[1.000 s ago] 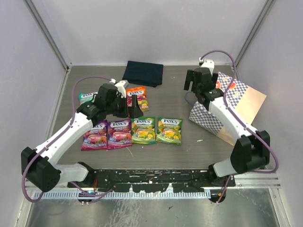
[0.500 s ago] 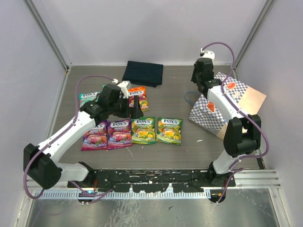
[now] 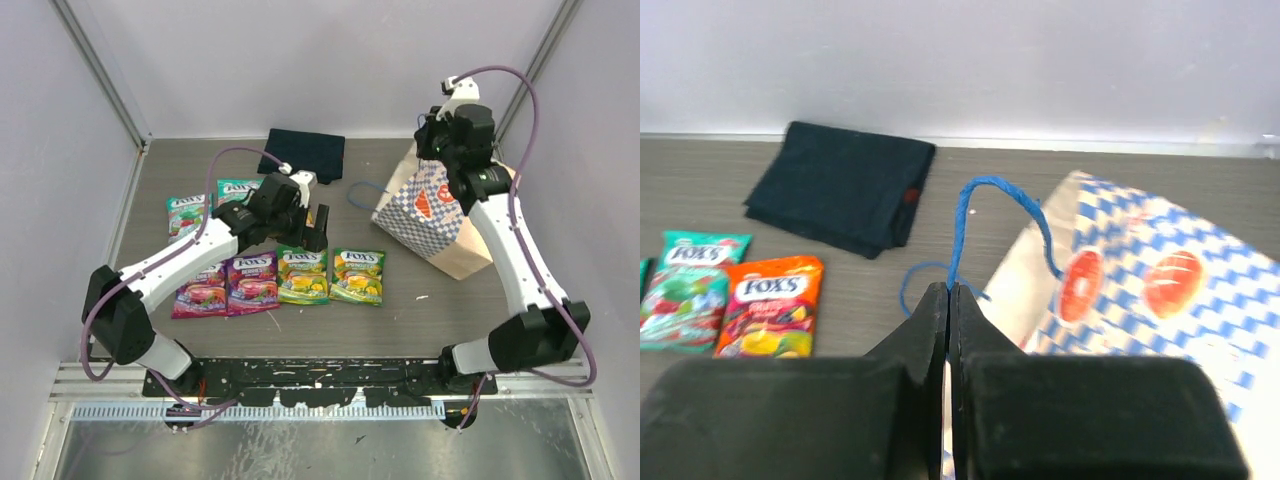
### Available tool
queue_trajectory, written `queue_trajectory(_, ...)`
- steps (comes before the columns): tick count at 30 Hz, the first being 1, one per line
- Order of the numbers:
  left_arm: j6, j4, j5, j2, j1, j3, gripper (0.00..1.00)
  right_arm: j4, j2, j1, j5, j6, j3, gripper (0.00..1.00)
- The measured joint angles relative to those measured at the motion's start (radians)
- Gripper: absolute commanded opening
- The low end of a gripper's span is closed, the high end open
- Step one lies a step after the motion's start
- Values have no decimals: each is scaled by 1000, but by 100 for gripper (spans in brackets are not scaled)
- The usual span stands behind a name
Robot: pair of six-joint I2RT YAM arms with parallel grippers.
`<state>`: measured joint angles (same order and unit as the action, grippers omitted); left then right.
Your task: Take the snacks out of the paper bag
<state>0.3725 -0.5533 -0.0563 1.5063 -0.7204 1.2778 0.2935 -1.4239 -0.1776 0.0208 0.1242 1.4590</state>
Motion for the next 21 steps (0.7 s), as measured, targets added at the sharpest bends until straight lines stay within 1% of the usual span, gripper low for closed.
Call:
queue_trajectory(6, -5, 1, -1, 13, -5, 84, 99, 80, 190, 4, -164, -24, -19, 1)
queue_trajectory(8, -6, -7, -1, 18, -6, 137, 99, 106, 264, 3, -209, -30, -34, 1)
queue_trajectory(12, -8, -15, 4, 29, -6, 251, 99, 146, 370, 3, -248, -45, -40, 1)
queue_trajectory(16, 1, -21, 16, 29, -6, 320, 98, 187, 422, 3, -294, -60, -23, 1)
queue_trajectory(18, 7, -29, 15, 27, -9, 337, 97, 200, 434, 3, -324, -61, -18, 1)
queue_trajectory(19, 9, -34, 15, 27, -11, 341, 92, 206, 439, 3, -336, -61, -19, 1)
queue_trajectory(21, 19, -66, 19, 27, -28, 354, 88, 210, 455, 3, -358, -56, -30, 1)
